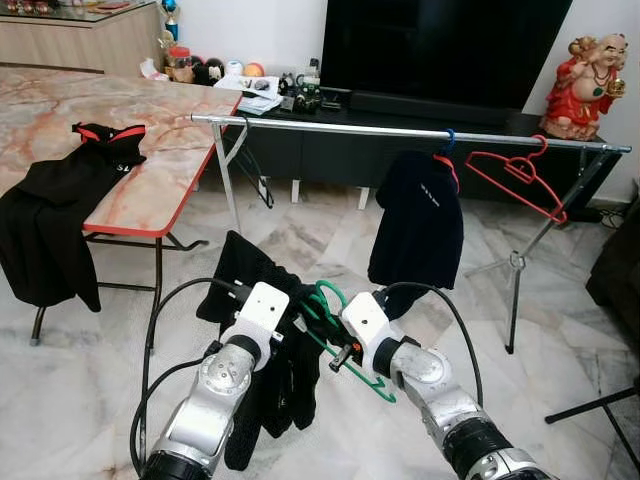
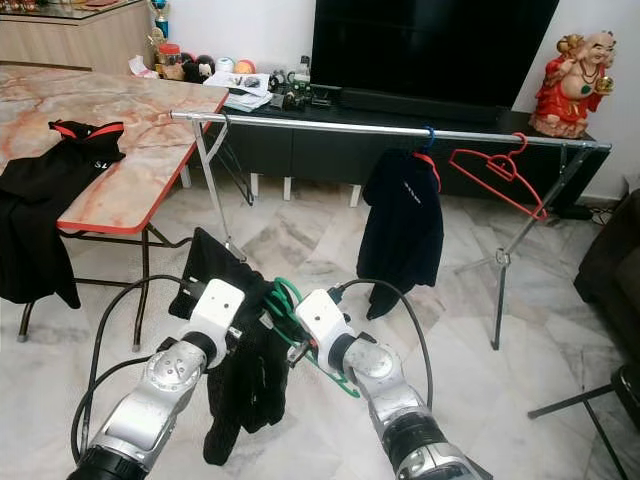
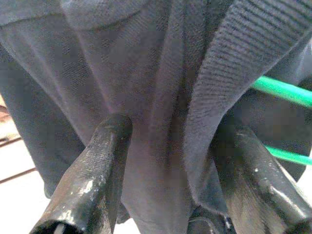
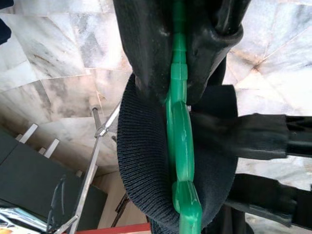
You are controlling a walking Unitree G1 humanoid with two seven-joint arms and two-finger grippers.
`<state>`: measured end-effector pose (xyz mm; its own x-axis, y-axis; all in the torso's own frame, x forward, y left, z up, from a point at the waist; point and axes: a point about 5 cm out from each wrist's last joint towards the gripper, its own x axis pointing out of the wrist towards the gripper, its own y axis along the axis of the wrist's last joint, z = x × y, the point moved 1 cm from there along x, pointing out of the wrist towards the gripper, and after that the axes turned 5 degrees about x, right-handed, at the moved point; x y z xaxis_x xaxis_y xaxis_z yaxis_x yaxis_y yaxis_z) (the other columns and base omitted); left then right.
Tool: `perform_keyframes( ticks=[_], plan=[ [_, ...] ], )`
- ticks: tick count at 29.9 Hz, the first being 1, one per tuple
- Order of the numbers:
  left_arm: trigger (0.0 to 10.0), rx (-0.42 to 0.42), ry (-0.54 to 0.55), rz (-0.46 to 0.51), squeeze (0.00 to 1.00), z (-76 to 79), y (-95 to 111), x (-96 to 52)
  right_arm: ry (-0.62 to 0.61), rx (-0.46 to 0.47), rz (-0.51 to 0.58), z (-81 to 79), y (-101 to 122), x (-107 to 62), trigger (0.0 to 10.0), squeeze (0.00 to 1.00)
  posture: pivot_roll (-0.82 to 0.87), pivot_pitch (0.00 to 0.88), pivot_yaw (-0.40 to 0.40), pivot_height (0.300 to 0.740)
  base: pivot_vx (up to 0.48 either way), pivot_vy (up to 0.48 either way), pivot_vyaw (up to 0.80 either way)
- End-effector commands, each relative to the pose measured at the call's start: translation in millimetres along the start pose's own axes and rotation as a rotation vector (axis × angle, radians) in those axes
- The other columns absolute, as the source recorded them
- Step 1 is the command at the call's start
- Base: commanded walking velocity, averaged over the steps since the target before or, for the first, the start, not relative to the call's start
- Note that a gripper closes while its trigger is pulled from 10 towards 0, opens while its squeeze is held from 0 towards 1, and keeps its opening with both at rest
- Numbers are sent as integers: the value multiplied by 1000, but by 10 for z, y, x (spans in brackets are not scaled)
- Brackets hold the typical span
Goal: Hang hanger
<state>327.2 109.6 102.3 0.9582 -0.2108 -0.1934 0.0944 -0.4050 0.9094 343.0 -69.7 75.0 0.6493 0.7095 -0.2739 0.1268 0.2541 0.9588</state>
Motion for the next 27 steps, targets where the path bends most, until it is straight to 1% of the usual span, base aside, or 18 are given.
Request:
perform_keyframes(
  ticks=[1, 7, 8, 9, 10, 11, 15, 27],
  plan=[
    [10000, -6, 10, 12, 0, -9, 48, 34, -1, -14, 45, 25, 114, 11, 0, 0, 171, 0, -113, 740, 0, 0, 0],
    [10000, 13, 32, 11, 0, -26, 36, 58, 7, -10, 45, 2, 103, 16, 0, 0, 167, 0, -109, 740, 0, 0, 0],
    [10000, 1, 49, 10, 0, -42, 36, 61, 8, -9, 45, -1, 102, 16, 0, 0, 164, 0, -106, 740, 0, 0, 0],
    [7176, -9, 59, 13, 0, -55, 41, 62, 8, -8, 44, -2, 97, 15, 0, 0, 165, 0, -107, 740, 0, 0, 0],
    [7176, -12, 60, 15, 0, -58, 43, 62, 7, -8, 43, -2, 95, 14, 0, 0, 165, 0, -107, 740, 0, 0, 0],
    [0, -13, 57, 17, 0, -58, 45, 62, 7, -8, 43, -1, 94, 14, 0, 0, 168, 0, -108, 740, 0, 0, 0],
    [0, -1, 47, 16, 0, -48, 21, 58, 13, -9, 39, -8, 86, 14, 0, 0, 167, 0, -108, 740, 0, 0, 0],
    [0, -4, 38, 17, 0, -29, 5, 62, 19, -12, 37, -24, 85, 20, 0, 0, 163, 0, -104, 740, 0, 0, 0]
  ],
)
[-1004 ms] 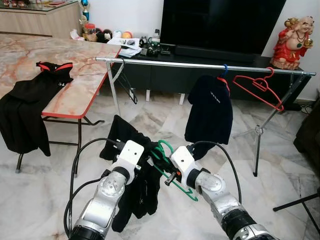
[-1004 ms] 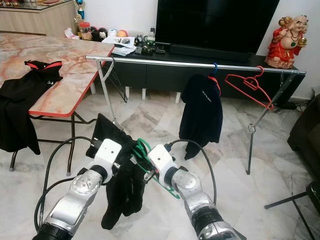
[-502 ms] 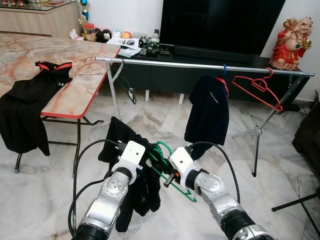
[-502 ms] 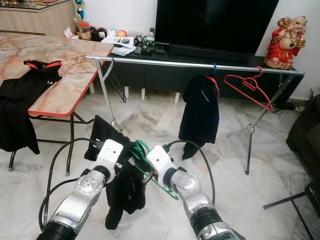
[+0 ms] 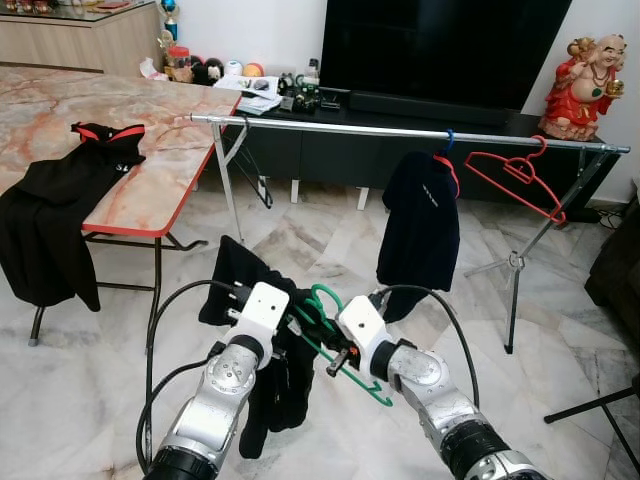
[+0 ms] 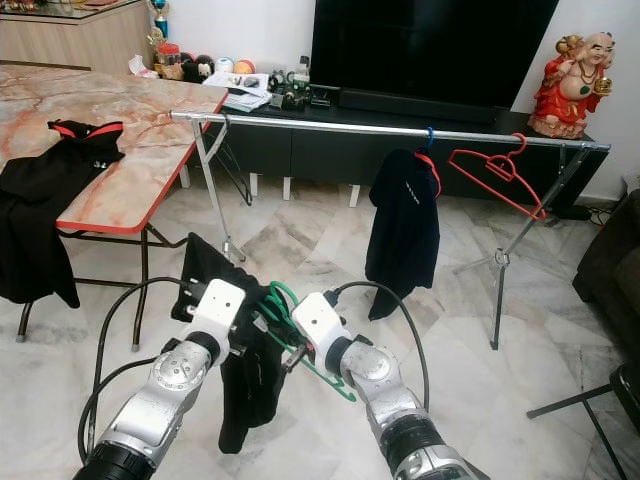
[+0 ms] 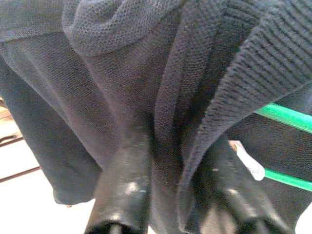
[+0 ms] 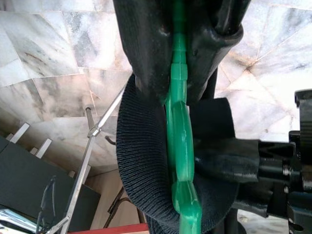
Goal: Hang hanger
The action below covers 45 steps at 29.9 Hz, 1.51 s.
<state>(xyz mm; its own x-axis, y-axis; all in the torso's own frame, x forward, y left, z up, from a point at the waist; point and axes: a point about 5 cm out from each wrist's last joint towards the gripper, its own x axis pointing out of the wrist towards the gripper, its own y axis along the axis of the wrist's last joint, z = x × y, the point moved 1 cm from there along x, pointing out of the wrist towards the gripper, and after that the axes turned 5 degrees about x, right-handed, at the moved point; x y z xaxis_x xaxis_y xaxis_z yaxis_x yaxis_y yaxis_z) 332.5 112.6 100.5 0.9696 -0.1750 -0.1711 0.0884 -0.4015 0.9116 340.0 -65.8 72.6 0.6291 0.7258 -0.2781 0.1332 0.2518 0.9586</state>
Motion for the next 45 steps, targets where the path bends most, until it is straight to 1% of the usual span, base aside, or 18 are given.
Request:
perform_keyframes(
  ticks=[1, 19, 23, 25, 26, 28, 29, 31, 34, 35, 37, 38, 39, 41, 42, 43, 45],
  plan=[
    [0, -1, -6, 10, 0, 7, 28, 14, -7, -19, 39, 26, 103, 4, 0, 0, 163, 0, -104, 740, 0, 0, 0],
    [0, -1, -2, 12, 0, -18, 14, 16, -5, -36, 16, 58, 75, -26, 0, 0, 159, 0, -100, 740, 0, 0, 0],
    [0, -53, 38, 23, 0, -81, 41, 16, 27, -86, -27, 86, 24, -84, 0, 0, 157, 0, -100, 740, 0, 0, 0],
    [0, -53, 38, 23, 0, -81, 41, 16, 27, -86, -27, 86, 24, -84, 0, 0, 157, 0, -100, 740, 0, 0, 0],
    [0, -65, 48, 26, 0, -105, 48, 11, 15, -103, -43, 122, 6, -113, 0, 0, 159, 0, -103, 740, 0, 0, 0],
    [0, -58, 60, 33, 0, -164, 58, -15, -21, -127, -96, 267, -68, -245, 0, 0, 166, 0, -107, 740, 0, 0, 0],
    [0, -58, 60, 33, 0, -164, 58, -15, -21, -127, -96, 267, -68, -245, 0, 0, 166, 0, -107, 740, 0, 0, 0],
    [0, -50, 66, 36, 0, -204, 60, -41, -32, -151, -155, 384, -159, -395, 0, 0, 157, 0, -105, 740, 0, 0, 0],
    [0, -54, 96, 47, 0, -267, 79, -55, -2, -196, -235, 502, -290, -636, 0, 0, 161, 0, -108, 740, 0, 0, 0],
    [0, -54, 96, 47, 0, -267, 79, -55, -2, -196, -235, 502, -290, -636, 0, 0, 161, 0, -108, 740, 0, 0, 0],
    [0, -60, 138, 55, 0, -335, 94, -52, 58, -224, -291, 567, -381, -878, 0, 0, 155, 0, -106, 740, 0, 0, 0],
    [0, -62, 152, 57, 0, -357, 98, -50, 87, -238, -318, 580, -417, -966, 0, 0, 155, 0, -106, 740, 0, 0, 0],
    [0, -62, 152, 57, 0, -357, 98, -50, 87, -238, -318, 580, -417, -966, 0, 0, 155, 0, -106, 740, 0, 0, 0],
    [0, -67, 183, 51, 0, -388, 84, -39, 188, -231, -404, 576, -539, -1179, 0, 0, 139, 0, -99, 740, 0, 0, 0],
    [0, -67, 183, 51, 0, -388, 84, -39, 188, -231, -404, 576, -539, -1179, 0, 0, 139, 0, -99, 740, 0, 0, 0],
    [0, -65, 196, 41, 0, -396, 63, -33, 238, -214, -425, 562, -575, -1272, 0, 0, 137, 0, -98, 740, 0, 0, 0],
    [0, -65, 196, 41, 0, -396, 63, -33, 238, -214, -425, 562, -575, -1272, 0, 0, 137, 0, -98, 740, 0, 0, 0]
  ],
)
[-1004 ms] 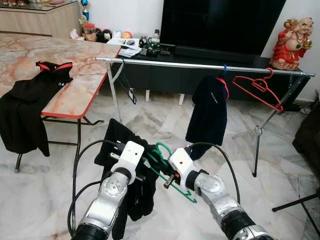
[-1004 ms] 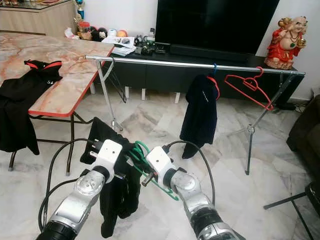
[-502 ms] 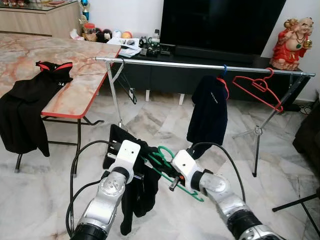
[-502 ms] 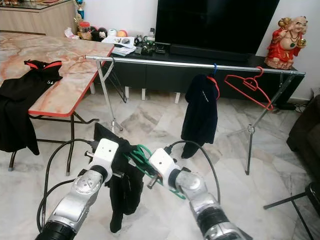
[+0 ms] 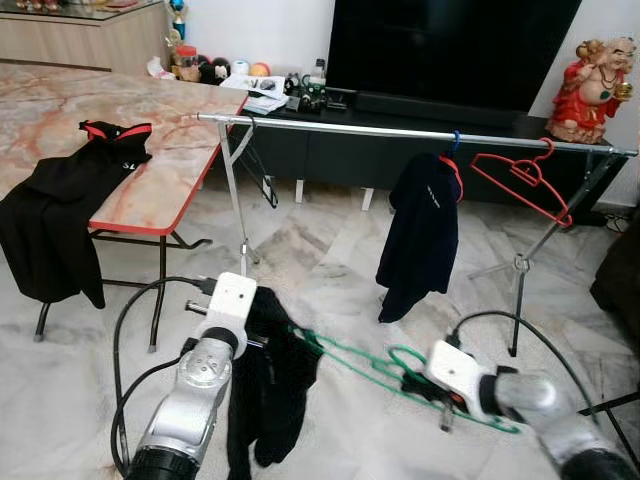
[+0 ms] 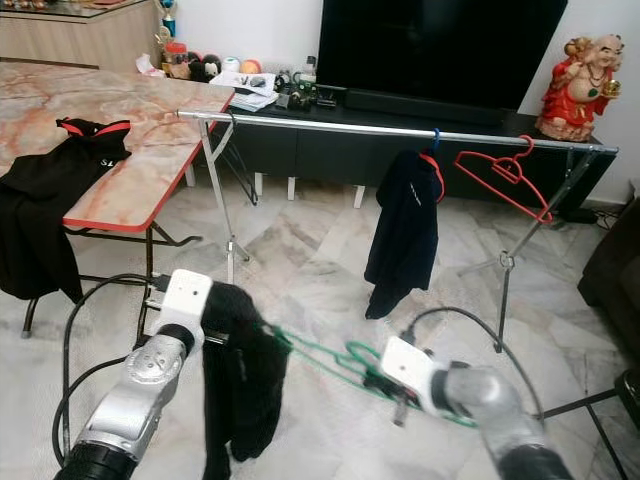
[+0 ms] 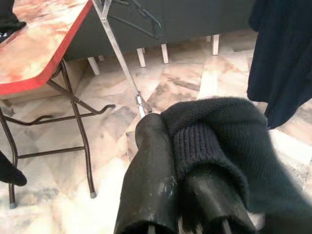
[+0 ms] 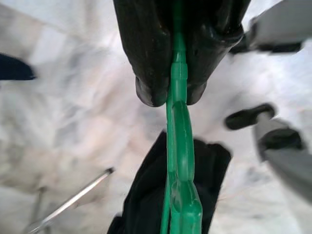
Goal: Hang hanger
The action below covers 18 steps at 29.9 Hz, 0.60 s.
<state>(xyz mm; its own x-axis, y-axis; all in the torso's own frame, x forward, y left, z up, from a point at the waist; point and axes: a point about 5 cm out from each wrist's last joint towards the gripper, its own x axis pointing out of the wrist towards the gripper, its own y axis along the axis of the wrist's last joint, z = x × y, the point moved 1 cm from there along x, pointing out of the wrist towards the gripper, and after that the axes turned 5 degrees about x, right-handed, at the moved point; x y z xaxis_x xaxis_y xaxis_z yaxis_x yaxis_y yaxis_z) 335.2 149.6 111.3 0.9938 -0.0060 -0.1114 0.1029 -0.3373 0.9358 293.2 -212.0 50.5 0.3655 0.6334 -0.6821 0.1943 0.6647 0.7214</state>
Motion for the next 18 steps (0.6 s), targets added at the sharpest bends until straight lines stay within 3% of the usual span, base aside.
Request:
perform_keyframes(
  ticks=[1, 4, 6, 11, 12, 13, 14, 15, 16, 17, 18],
  plan=[
    [0, 7, 29, 36, 0, -18, 91, 28, 68, -12, 20, -33, 26, -77, 0, 0, 137, 0, -98, 740, 0, 0, 0],
    [0, 21, 43, 7, 0, -38, 36, 24, 151, 0, 52, -106, 33, -161, 0, 0, 133, 0, -96, 740, 0, 0, 0],
    [0, 50, 61, -61, 0, -82, -106, -10, 234, 49, 168, -166, 137, -292, 0, 0, 135, 0, -92, 740, 0, 0, 0],
    [0, 68, 123, -148, 0, -238, -323, -108, 63, 142, 255, 21, 125, -397, 0, 0, 129, 0, -81, 740, 0, 0, 0],
    [0, 74, 159, -181, 0, -335, -422, -156, -5, 194, 319, 74, 117, -433, 0, 0, 125, 0, -75, 740, 0, 0, 0],
    [588, 77, 210, -217, 0, -506, -565, -251, -198, 324, 400, 189, 10, -451, 0, 0, 117, 0, -68, 740, 0, 0, 0],
    [588, 78, 218, -222, 0, -544, -597, -277, -252, 358, 413, 209, -35, -447, 0, 0, 119, 0, -66, 740, 0, 0, 0],
    [4157, 76, 226, -223, 0, -580, -622, -307, -345, 422, 409, 236, -139, -425, 0, 0, 120, 0, -60, 740, 0, 0, 0],
    [4157, 76, 231, -223, 0, -588, -628, -316, -372, 445, 405, 242, -173, -419, 0, 0, 119, 0, -60, 740, 0, 0, 0],
    [10000, 53, 232, -218, 0, -591, -637, -329, -453, 503, 387, 256, -261, -408, 1765, 0, 118, 0, -58, 740, 0, 0, 0],
    [10000, 36, 232, -214, 0, -591, -642, -337, -506, 540, 373, 261, -321, -403, 1765, 0, 118, 0, -57, 740, 0, 0, 0]
  ],
)
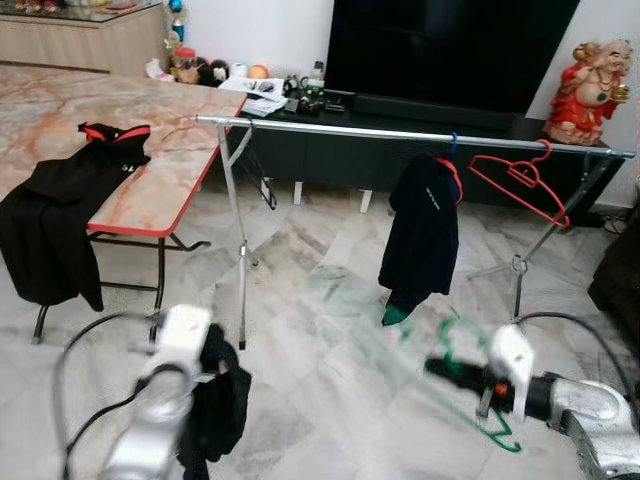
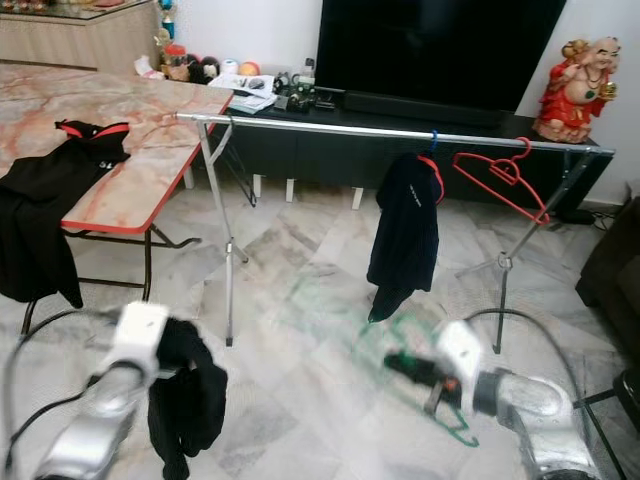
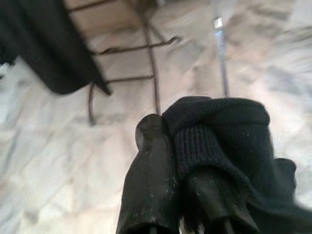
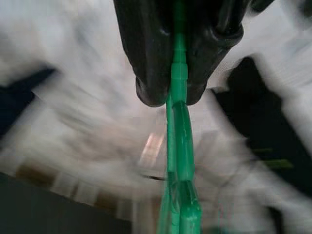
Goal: Hang hanger
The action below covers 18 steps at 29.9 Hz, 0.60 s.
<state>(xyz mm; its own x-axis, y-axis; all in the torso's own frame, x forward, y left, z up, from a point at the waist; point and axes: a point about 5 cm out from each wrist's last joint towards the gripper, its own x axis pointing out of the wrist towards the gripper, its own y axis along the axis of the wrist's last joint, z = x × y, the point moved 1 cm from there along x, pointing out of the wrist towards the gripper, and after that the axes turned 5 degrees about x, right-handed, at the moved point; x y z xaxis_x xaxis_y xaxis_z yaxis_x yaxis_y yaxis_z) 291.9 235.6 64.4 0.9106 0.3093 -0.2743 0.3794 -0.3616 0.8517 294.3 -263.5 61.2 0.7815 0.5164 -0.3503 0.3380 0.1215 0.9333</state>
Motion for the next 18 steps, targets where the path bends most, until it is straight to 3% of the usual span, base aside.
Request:
perform_keyframes(
  ticks=[1, 2, 3, 4, 7, 8, 11, 12, 14, 18],
  plan=[
    [10000, -84, -24, 67, 0, 58, 141, -18, -188, 63, -11, 105, -110, -19, 2745, 0, 113, 0, -52, 740, 0, 0, 0],
    [10000, -111, -37, 70, 0, 73, 143, -28, -247, 78, -31, 133, -162, -32, 2745, 0, 113, 0, -52, 740, 0, 0, 0],
    [10000, -189, -118, 120, 0, 183, 208, -81, -447, 150, -95, 205, -370, -81, 10000, 0, 107, 0, -45, 740, 0, 0, 0],
    [10000, -249, -170, 165, 0, 265, 272, -137, -605, 214, -161, 216, -587, -141, 10000, 0, 104, 0, -40, 740, 0, 0, 0],
    [10000, -327, -208, 173, 0, 325, 292, -189, -701, 229, -267, 139, -847, -205, 10000, 0, 108, 0, -34, 740, 0, 0, 0],
    [10000, -331, -219, 176, 0, 344, 295, -217, -773, 268, -348, 39, -1082, -278, 10000, 0, 117, 0, -31, 740, 0, 0, 0],
    [10000, -322, -224, 180, 0, 351, 298, -227, -795, 310, -377, -32, -1200, -308, 10000, 0, 130, 0, -32, 740, 0, 0, 0],
    [10000, -344, -243, 207, 0, 365, 320, -247, -805, 359, -463, -232, -1455, -359, 10000, 0, 141, 0, -28, 740, 0, 0, 0],
    [10000, -361, -250, 235, 0, 382, 334, -261, -799, 398, -581, -491, -1733, -432, 10000, 0, 145, 0, -27, 740, 0, 0, 0],
    [10000, -441, -212, 257, 0, 330, 342, -296, -834, 485, -652, -744, -1969, -529, 10000, 0, 161, 0, -7, 740, 0, 0, 0]
  ],
)
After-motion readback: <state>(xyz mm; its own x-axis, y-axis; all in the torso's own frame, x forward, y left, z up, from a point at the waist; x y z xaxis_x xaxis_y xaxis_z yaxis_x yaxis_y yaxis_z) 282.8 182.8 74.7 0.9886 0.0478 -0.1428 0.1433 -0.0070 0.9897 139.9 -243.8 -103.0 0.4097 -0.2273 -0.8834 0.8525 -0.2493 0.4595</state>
